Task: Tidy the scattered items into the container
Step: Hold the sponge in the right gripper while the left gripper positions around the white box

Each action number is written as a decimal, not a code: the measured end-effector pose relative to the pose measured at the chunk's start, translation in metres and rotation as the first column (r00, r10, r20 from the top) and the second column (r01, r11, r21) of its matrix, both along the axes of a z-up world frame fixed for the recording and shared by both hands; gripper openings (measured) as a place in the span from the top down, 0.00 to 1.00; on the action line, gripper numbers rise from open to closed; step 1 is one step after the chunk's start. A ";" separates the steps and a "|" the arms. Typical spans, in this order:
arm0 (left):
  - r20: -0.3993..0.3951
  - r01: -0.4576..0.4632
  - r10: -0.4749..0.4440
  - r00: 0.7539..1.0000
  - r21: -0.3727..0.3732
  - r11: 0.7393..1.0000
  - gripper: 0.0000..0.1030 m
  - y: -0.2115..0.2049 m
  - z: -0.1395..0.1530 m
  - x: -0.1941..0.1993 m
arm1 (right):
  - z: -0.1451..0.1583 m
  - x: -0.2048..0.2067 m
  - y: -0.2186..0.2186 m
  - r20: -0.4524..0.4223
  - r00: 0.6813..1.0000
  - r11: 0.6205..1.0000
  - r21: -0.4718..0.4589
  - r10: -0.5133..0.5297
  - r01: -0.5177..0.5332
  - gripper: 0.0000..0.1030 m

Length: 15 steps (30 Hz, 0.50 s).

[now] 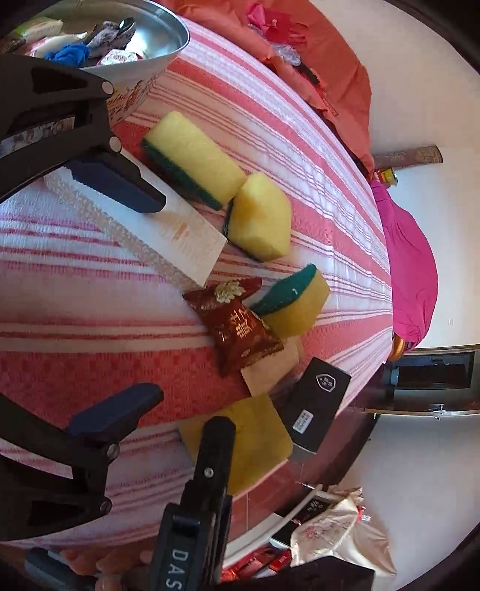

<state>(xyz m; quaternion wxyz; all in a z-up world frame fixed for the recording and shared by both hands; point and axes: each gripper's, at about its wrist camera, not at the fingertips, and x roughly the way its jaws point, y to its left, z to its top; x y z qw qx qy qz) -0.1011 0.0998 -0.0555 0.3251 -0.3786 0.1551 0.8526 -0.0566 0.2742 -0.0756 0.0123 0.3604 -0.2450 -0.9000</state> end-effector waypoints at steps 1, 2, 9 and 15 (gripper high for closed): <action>0.019 0.002 -0.002 1.000 0.023 1.000 0.09 0.000 0.003 0.000 | 0.000 -0.001 0.001 -0.002 1.000 1.000 -0.011 0.004 -0.004 0.59; 0.017 0.001 -0.001 1.000 0.037 0.999 0.09 0.001 0.005 0.001 | 0.000 -0.001 0.001 -0.002 1.000 1.000 -0.012 0.009 -0.009 0.59; -0.124 -0.115 0.097 0.988 -0.151 0.982 0.08 0.001 0.001 -0.015 | -0.003 -0.007 -0.011 0.006 0.997 0.997 0.027 0.077 -0.077 0.66; -0.097 -0.077 0.061 0.993 -0.168 0.983 0.03 -0.001 -0.017 -0.011 | -0.006 -0.006 -0.007 0.010 0.997 0.997 0.026 0.078 -0.078 0.68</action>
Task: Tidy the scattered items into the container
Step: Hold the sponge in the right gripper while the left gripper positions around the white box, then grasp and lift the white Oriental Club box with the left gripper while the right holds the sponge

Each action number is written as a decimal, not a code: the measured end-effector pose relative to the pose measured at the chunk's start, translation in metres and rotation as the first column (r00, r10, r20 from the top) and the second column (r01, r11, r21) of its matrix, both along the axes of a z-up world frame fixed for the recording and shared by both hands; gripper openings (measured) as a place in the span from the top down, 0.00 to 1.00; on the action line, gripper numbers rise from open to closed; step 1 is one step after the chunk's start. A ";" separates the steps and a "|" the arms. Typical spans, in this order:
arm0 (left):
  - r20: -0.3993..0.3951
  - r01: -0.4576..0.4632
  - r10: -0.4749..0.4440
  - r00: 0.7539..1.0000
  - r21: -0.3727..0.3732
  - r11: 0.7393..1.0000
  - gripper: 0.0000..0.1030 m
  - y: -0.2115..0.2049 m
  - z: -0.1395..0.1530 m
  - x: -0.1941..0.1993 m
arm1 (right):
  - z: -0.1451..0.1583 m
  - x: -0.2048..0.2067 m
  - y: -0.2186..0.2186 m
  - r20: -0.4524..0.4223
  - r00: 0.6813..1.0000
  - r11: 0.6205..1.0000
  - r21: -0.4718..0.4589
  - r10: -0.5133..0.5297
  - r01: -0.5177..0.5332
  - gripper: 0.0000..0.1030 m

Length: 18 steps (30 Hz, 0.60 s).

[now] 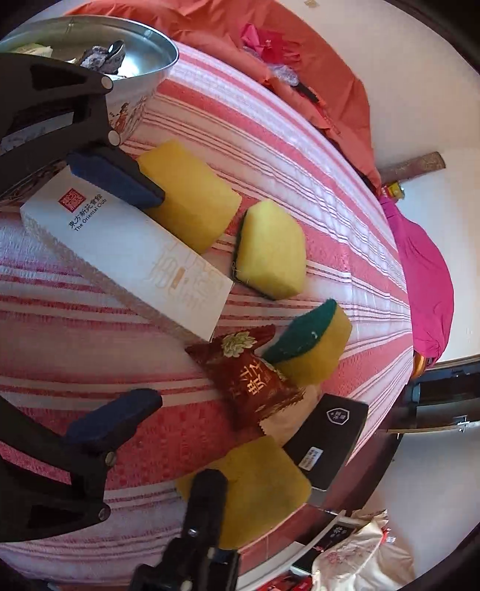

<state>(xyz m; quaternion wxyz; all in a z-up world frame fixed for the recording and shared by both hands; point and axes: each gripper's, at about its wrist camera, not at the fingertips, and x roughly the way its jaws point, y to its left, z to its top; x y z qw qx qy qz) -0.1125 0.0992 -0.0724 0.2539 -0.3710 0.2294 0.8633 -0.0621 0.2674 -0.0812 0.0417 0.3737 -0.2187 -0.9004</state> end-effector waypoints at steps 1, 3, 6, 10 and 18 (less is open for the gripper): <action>0.006 -0.010 0.010 1.000 0.017 1.000 0.03 -0.001 0.000 0.001 | -0.002 0.002 0.005 0.006 1.000 1.000 -0.025 -0.015 0.015 0.68; 0.047 -0.037 0.034 0.998 0.085 0.996 0.03 -0.003 0.004 0.003 | -0.006 0.004 0.017 0.021 0.999 0.995 -0.092 -0.032 0.034 0.68; 0.140 -0.028 -0.005 0.990 0.230 0.973 0.03 -0.006 0.012 0.011 | -0.010 0.003 0.028 0.023 0.998 0.984 -0.169 -0.054 0.057 0.68; 0.120 -0.030 0.001 0.993 0.244 0.969 0.03 -0.007 0.014 0.034 | -0.008 0.001 0.021 0.014 0.999 0.991 -0.123 -0.046 0.047 0.68; 0.063 -0.043 0.038 0.997 0.093 0.995 0.05 0.000 -0.001 0.018 | -0.002 -0.002 0.001 0.004 1.000 1.000 -0.028 0.005 -0.005 0.71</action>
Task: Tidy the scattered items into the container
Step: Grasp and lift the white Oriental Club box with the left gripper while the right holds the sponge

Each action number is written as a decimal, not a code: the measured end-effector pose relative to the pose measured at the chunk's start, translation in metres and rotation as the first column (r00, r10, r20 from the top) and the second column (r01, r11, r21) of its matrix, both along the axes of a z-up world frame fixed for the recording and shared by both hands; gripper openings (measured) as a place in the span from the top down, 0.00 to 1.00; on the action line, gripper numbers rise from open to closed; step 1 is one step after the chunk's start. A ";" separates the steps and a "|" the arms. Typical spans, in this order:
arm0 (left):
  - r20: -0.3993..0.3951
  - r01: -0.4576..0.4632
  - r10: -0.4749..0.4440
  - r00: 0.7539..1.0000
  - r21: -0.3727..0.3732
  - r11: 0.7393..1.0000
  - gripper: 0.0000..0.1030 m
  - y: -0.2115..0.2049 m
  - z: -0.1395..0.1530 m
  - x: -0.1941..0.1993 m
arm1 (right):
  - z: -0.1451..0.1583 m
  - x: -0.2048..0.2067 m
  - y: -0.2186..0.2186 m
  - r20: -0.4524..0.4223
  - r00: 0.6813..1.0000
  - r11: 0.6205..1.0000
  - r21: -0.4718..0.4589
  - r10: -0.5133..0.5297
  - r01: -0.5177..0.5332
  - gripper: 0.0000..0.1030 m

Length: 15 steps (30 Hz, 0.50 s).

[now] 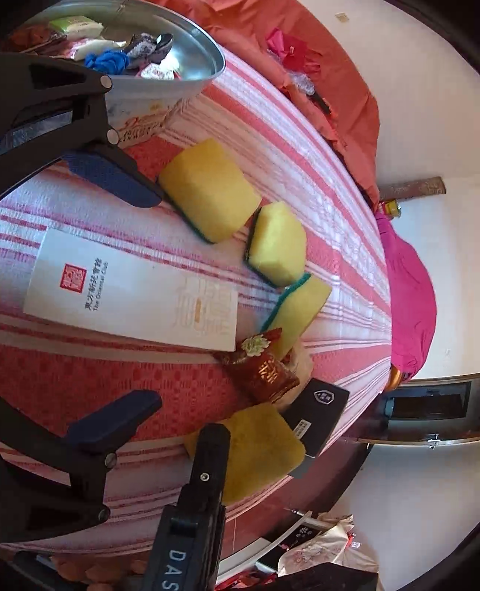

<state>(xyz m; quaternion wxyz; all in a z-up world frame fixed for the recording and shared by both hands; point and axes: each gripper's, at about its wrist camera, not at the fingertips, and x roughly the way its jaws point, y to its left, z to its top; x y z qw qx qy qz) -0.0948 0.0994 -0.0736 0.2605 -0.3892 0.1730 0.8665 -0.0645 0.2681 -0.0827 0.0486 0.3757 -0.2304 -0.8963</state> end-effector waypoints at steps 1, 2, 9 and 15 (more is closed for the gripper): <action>0.021 0.007 -0.007 1.000 0.005 1.000 0.08 0.000 -0.003 -0.002 | 0.001 0.000 -0.002 -0.001 1.000 1.000 0.012 0.008 -0.008 0.71; 0.034 0.013 -0.014 0.999 0.028 1.000 0.29 -0.003 -0.003 -0.002 | 0.000 0.002 -0.001 -0.001 1.000 1.000 0.017 0.013 -0.013 0.71; -0.013 -0.079 0.081 0.997 0.096 0.992 0.58 -0.004 0.007 0.018 | -0.001 0.000 0.000 0.011 1.000 1.000 0.009 0.014 -0.014 0.72; -0.203 -0.147 0.156 0.967 0.059 0.987 0.58 -0.002 0.023 0.040 | 0.004 0.004 -0.005 -0.012 0.999 0.999 0.033 0.032 -0.031 0.72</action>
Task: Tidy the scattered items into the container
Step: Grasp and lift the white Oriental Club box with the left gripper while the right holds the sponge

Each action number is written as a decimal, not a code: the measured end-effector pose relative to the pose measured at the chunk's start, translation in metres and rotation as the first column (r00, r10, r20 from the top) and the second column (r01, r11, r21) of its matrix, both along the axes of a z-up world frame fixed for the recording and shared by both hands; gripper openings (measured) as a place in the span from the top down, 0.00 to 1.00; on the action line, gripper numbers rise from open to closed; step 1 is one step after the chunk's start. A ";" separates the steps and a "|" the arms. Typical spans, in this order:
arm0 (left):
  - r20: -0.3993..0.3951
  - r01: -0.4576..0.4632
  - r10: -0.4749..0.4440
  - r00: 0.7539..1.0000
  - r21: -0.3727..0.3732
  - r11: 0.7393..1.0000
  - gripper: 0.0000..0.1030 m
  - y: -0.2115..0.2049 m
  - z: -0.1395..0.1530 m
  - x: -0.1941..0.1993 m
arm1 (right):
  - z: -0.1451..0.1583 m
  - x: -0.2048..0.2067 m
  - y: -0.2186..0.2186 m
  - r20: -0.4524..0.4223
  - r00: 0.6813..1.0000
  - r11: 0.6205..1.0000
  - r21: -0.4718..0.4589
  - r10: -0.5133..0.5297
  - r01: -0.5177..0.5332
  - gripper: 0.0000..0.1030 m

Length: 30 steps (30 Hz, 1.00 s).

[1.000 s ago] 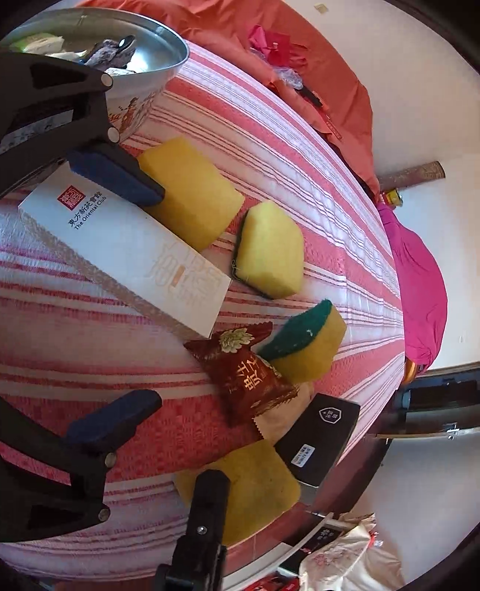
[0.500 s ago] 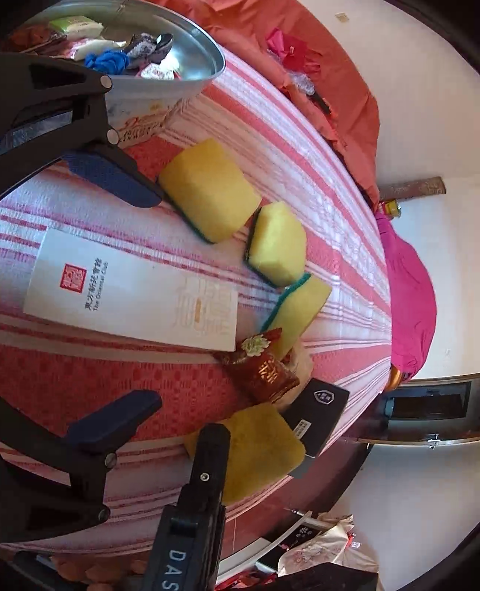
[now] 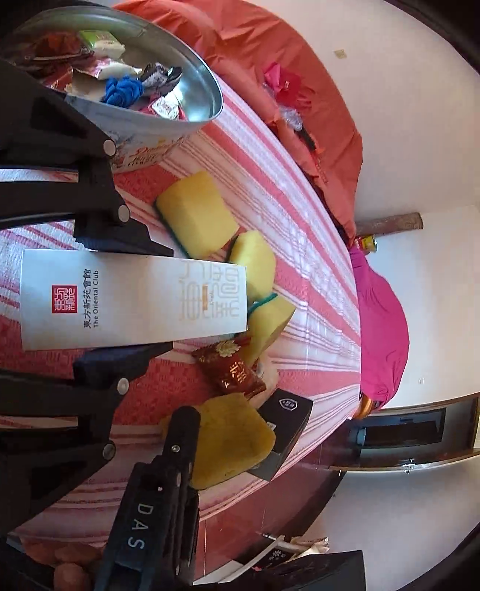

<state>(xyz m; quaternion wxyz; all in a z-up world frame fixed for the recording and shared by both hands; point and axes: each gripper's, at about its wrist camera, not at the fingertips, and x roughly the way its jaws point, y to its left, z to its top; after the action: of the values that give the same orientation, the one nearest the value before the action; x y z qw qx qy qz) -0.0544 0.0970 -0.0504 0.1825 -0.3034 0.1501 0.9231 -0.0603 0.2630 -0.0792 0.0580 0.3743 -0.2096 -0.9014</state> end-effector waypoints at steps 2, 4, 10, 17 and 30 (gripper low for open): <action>-0.021 0.000 0.001 1.000 0.010 1.000 0.58 -0.002 0.003 0.003 | -0.001 -0.002 -0.002 0.012 1.000 1.000 0.005 0.011 -0.011 0.72; -0.056 -0.008 0.010 0.998 0.028 1.000 0.58 -0.006 0.007 0.007 | -0.001 -0.002 -0.003 0.019 1.000 1.000 0.016 0.009 -0.010 0.72; -0.131 -0.055 0.061 0.990 0.042 0.998 0.58 -0.012 0.016 0.017 | 0.003 0.003 -0.006 -0.012 1.000 0.999 0.036 0.012 -0.012 0.72; -0.134 -0.090 0.101 0.986 0.085 0.992 0.58 -0.021 0.018 0.016 | 0.010 0.004 -0.022 -0.040 0.998 0.995 0.092 0.042 -0.038 0.72; -0.142 -0.093 0.108 0.984 0.107 0.990 0.58 -0.026 0.019 0.018 | 0.013 0.008 -0.031 -0.060 0.997 0.989 0.142 0.055 -0.046 0.72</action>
<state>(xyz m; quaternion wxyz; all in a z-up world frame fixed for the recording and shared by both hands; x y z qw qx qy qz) -0.0359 0.0713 -0.0314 0.1389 -0.2321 0.1015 0.9573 -0.0520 0.2320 -0.0658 0.0611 0.3539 -0.1342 -0.9236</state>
